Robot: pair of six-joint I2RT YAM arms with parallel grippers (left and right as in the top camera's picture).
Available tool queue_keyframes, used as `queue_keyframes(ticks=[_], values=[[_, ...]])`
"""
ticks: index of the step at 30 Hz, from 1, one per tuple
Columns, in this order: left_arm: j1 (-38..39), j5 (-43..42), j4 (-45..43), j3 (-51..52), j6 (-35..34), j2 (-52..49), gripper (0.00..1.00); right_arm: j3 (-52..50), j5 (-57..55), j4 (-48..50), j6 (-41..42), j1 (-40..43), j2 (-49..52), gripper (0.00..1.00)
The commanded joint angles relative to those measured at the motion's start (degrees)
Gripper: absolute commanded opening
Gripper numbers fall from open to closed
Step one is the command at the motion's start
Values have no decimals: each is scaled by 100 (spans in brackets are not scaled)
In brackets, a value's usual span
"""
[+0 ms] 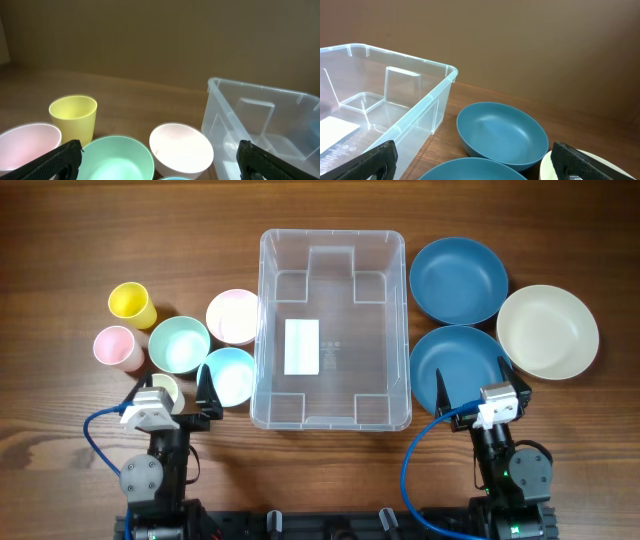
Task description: Pack container
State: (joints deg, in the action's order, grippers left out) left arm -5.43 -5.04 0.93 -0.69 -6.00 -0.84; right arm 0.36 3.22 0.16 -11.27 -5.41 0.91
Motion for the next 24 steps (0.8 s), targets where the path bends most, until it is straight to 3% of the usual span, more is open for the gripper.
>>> queue_keyframes(ticks=[1, 4, 9, 15, 20, 24], values=[[-31, -22, 221, 35, 140, 46, 100, -7, 116, 2, -55, 35, 2, 100], [-33, 48, -136, 35, 133, 46, 100, -7, 79, 243, -7, 39, 2, 100], [-33, -413, -811, -85, 83, 39, 100, 9, -48, 682, 887, 39, 2, 100], [-33, 31, -828, -1309, 140, -592, 100, 177, -848, 1220, 1016, 74, 103, 100], [-35, 105, -549, -3193, 345, -2343, 100, 695, -1226, 1613, 1340, 214, 811, 100], [-33, 39, 363, -5117, 345, -4218, 100, 1751, -1226, 1637, 1300, 424, 2096, 100]])
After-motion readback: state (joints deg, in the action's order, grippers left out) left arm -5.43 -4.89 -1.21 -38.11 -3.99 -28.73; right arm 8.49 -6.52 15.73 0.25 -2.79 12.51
